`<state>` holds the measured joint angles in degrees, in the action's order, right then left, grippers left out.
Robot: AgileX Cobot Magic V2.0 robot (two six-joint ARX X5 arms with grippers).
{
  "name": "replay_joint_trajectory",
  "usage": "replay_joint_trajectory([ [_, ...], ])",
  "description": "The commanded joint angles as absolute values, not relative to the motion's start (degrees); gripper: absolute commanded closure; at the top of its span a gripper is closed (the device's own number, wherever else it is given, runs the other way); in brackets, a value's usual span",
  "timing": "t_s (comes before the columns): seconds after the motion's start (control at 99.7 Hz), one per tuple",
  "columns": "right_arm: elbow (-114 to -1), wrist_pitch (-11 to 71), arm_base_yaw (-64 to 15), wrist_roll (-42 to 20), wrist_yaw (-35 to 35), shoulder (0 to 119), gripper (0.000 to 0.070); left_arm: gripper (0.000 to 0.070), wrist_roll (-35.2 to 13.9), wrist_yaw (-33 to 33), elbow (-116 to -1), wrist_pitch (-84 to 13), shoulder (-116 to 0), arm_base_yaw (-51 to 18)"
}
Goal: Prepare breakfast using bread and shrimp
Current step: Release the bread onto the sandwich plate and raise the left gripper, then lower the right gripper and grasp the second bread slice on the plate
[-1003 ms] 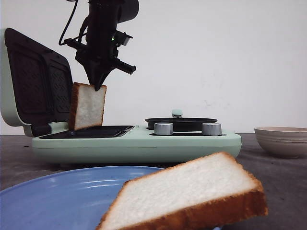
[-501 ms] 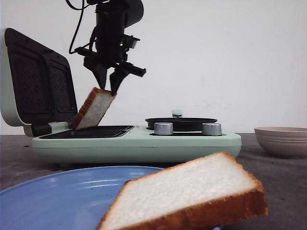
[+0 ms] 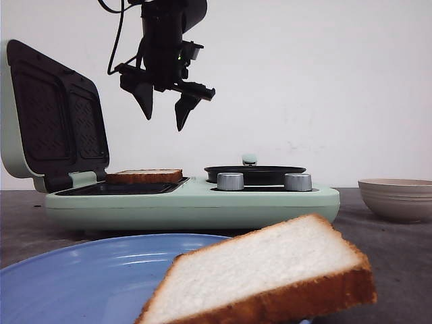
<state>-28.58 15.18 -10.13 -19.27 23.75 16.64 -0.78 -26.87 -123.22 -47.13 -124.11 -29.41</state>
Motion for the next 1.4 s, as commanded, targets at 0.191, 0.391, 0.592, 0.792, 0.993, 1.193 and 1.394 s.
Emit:
replay_joint_trajectory([
  [0.191,-29.5,14.6,-10.4,-18.7,23.8,20.4,0.0459,0.0699,-2.7,-27.1,-132.7,-51.3,-124.0,-30.8],
  [0.391,-29.5,14.5,-10.4,-19.1,24.0,22.8,0.059,0.07,-8.3,-23.7,-132.8,-51.6,-118.5,-30.7],
  [0.592,-29.5,14.5,-10.4,-21.8,26.1,24.6,0.0633,0.07,-6.9,-20.1,-132.8,-51.7,-111.2,-30.7],
  [0.792,-29.6,12.3,-10.4,-27.1,34.1,29.6,0.063,0.07,-3.6,-15.7,-132.7,-53.8,-101.4,-30.7],
  [0.993,-30.7,12.7,-10.4,-32.9,46.3,38.8,0.0545,0.07,-1.7,-13.9,-131.3,-58.6,-90.6,-30.7],
  [1.193,-32.7,16.9,-10.4,-33.1,49.6,45.8,0.0474,0.07,1.7,-11.7,-121.8,-59.1,-77.2,-30.7],
  [1.394,-33.1,20.4,-10.4,-31.0,49.5,48.2,0.0439,0.07,3.3,-11.7,-103.2,-56.4,-61.5,-30.7],
])
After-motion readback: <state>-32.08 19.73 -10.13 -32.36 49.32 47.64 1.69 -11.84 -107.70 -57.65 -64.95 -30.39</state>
